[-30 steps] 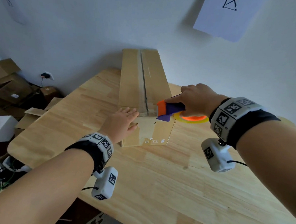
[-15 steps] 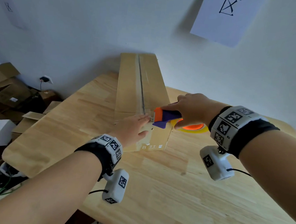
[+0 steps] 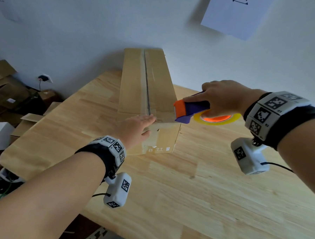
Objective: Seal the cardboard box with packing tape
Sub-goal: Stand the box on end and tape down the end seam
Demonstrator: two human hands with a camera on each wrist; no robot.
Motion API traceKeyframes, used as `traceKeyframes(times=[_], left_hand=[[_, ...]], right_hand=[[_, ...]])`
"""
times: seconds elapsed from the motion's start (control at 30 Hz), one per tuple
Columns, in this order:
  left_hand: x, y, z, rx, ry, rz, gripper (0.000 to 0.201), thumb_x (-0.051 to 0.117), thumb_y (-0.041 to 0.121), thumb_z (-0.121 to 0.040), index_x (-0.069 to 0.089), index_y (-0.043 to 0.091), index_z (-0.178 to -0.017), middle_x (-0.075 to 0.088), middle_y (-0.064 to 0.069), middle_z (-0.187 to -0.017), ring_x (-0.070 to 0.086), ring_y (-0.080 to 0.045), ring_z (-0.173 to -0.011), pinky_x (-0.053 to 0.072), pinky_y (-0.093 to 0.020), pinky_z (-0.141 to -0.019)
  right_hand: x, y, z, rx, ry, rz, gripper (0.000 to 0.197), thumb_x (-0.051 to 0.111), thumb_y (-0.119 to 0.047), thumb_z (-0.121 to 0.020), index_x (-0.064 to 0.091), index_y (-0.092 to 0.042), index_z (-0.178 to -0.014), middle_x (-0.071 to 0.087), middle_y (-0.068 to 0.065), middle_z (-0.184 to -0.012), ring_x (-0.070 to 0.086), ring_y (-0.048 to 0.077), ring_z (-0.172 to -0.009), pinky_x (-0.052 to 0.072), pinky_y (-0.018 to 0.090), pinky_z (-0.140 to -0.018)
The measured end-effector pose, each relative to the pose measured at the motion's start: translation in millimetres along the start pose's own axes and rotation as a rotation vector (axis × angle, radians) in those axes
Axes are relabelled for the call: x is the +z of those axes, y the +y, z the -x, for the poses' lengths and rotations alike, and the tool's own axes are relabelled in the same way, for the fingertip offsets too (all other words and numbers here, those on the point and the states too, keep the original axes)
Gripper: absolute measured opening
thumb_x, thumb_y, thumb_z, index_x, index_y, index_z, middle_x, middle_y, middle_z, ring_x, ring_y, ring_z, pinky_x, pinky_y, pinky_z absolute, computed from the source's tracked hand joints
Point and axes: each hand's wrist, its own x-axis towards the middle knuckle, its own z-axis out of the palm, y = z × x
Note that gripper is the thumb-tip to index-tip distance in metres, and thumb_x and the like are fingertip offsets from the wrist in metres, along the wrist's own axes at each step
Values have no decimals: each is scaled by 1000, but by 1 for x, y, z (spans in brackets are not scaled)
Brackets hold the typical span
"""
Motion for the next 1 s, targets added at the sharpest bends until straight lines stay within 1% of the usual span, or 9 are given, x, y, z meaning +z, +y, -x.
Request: traceKeyframes(times=[0.13,0.3,0.47,0.57,0.67,0.73,0.8,0.87,1.0], left_hand=[[0,1,-3,-13,-16,-37,50,37,33,-99,25,25,-147,22,12,-153,23,-5,-140,22,-20,-109],[8,-1,-4,-36,-10,-45,50,41,33,-97,29,26,-146,27,12,-152,28,-6,-139,24,-25,-113],[6,0,-3,-21,-38,-76,51,41,31,-97,29,23,-146,27,8,-152,27,-7,-139,21,-25,-114],[1,7,-4,-16,-56,-138,52,36,35,-98,25,21,-147,24,6,-154,23,-8,-141,14,-24,-114],[-2,21,-7,15,-58,-292,56,27,42,-99,21,15,-148,17,1,-156,9,-12,-145,0,-27,-117],[2,37,-13,53,-71,-342,61,22,46,-99,15,12,-149,10,-2,-157,1,-15,-145,-5,-30,-117],[12,54,-25,55,-102,-336,65,23,48,-98,8,10,-149,5,-4,-158,0,-16,-145,-4,-30,-117],[21,64,-36,19,-104,-302,69,28,48,-97,6,9,-150,4,-6,-158,2,-16,-146,-2,-30,-117],[24,58,-36,26,-84,-285,67,31,46,-98,6,12,-150,5,-3,-158,7,-14,-145,-1,-26,-115]], right_hand=[[14,6,6,42,-7,5,65,52,-50,-84,18,-63,-138,42,-5,-92,47,18,-87,35,29,-68],[38,4,6,43,-13,-20,65,53,-49,-87,19,-57,-141,40,-5,-94,51,20,-96,38,29,-71],[50,5,4,48,-4,-37,66,53,-50,-87,17,-56,-142,38,-5,-92,48,18,-93,39,28,-72],[55,6,5,60,-6,-40,67,54,-50,-86,18,-57,-142,38,-5,-91,50,19,-95,40,29,-72],[57,5,5,75,-7,-41,67,55,-49,-85,20,-56,-142,39,-5,-91,50,20,-95,41,30,-73],[55,5,4,68,-4,-22,66,54,-48,-86,19,-55,-142,41,-3,-93,50,21,-95,41,31,-73],[54,4,4,60,3,-2,66,53,-47,-87,19,-54,-143,47,0,-98,51,21,-96,41,31,-74],[56,4,7,69,11,3,65,52,-47,-88,19,-53,-144,50,1,-103,51,21,-97,40,31,-75],[62,4,11,65,50,-2,65,50,-51,-88,18,-52,-145,52,3,-107,52,24,-98,35,29,-73]])
